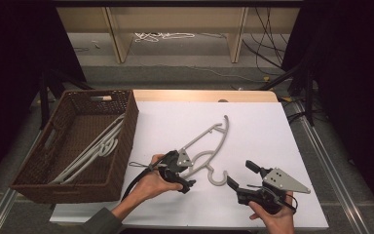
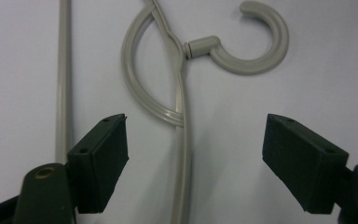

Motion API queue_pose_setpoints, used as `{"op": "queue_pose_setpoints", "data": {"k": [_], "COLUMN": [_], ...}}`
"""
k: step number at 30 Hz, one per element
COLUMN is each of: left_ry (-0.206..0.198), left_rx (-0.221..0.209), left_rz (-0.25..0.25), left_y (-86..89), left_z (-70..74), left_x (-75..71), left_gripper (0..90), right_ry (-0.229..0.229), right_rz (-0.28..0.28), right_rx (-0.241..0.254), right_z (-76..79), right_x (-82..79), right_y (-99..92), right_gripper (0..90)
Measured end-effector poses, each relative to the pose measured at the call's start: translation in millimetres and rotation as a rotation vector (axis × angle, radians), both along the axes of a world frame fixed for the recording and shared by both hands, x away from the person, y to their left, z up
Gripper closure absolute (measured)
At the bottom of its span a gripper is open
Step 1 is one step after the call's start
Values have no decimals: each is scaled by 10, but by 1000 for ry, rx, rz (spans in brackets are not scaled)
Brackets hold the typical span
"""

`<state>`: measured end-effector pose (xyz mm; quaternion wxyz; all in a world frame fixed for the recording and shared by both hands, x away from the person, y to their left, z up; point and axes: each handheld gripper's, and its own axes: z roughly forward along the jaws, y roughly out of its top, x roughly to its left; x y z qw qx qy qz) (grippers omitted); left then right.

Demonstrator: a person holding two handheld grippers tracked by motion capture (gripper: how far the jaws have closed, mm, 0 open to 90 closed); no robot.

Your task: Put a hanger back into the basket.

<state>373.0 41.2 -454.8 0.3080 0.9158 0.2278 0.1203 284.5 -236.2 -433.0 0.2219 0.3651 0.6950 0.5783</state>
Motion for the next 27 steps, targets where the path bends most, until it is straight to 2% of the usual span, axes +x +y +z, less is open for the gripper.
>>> {"op": "queue_pose_setpoints", "data": {"k": [2,4,5,7,8,11,13,14,18,22,23,25,26,27], "left_ry": [9,32,45,56,70,102,121,130,160,182,189,201,206,215], "left_rx": [44,82,107,113,118,135,148,137,160,191,193,187,194,188], "left_rz": [-9,-7,-24,-19,-13,-9,-24,-8,-6,-24,-11,-19,-24,-21], "left_y": [-34,-68,-72,-87,-95,-123,-135,-157,-194,-217,-223,-220,-214,-206], "left_z": [-31,-61,-63,-79,-87,-101,-89,-101,-107,-100,-94,-97,-92,-93], "left_x": [27,46,65,98,114,153,194,207,251,273,278,298,310,323], "left_gripper": [271,274,301,328,341,398,441,452,529,585,588,606,627,643], "right_ry": [-1,1,1,2,10,0,8,10,2,8,4,17,-1,5], "right_rz": [-10,-8,-2,6,4,0,5,4,8,6,4,4,2,9], "right_rx": [-13,-12,-10,-5,-20,-18,-20,-17,-10,-20,-17,-18,-13,-14], "right_z": [9,10,5,1,11,7,12,11,8,11,10,22,11,9], "right_x": [-5,-3,1,1,-5,-4,-5,-3,-4,-4,-4,-13,-4,-5], "right_y": [-14,-10,-6,2,-5,-2,-7,-6,0,-9,-8,-7,-2,-2], "right_gripper": [168,168,168,168,168,168,168,168,168,168,168,168,168,168]}}
